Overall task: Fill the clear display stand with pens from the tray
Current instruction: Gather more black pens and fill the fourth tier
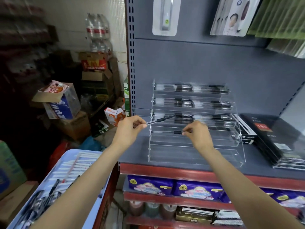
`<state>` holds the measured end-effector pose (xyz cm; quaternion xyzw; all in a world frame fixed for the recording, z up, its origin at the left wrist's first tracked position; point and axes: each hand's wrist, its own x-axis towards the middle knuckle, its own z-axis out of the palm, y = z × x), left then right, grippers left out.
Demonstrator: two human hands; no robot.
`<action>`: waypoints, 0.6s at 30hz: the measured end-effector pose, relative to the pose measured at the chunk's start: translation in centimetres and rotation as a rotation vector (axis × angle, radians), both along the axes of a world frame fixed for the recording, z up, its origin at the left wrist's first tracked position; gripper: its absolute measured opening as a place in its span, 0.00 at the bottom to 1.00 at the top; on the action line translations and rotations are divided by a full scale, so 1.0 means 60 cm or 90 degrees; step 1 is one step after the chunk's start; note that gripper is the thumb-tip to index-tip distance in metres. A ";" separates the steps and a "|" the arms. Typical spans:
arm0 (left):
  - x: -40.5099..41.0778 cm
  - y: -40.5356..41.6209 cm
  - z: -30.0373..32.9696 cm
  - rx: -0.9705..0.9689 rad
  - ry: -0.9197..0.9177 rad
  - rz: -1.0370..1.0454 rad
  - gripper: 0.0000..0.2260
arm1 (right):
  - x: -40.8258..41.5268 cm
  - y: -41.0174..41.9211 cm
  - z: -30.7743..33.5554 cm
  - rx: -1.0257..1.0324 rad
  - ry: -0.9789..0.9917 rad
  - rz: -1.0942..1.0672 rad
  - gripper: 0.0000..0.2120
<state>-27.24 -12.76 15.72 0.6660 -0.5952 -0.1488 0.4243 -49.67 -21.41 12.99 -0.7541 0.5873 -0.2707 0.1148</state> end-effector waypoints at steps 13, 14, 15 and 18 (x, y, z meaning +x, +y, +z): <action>-0.056 -0.028 0.004 -0.010 -0.087 -0.101 0.04 | -0.037 0.037 0.044 0.156 -0.435 0.231 0.09; -0.062 -0.030 0.003 -0.019 -0.078 -0.095 0.05 | -0.040 0.036 0.044 0.133 -0.427 0.213 0.07; -0.065 -0.032 0.000 -0.033 -0.066 -0.068 0.08 | -0.043 0.033 0.042 0.117 -0.427 0.188 0.06; -0.054 -0.034 -0.014 -0.030 -0.049 0.040 0.22 | -0.061 0.017 0.027 0.069 -0.345 0.089 0.05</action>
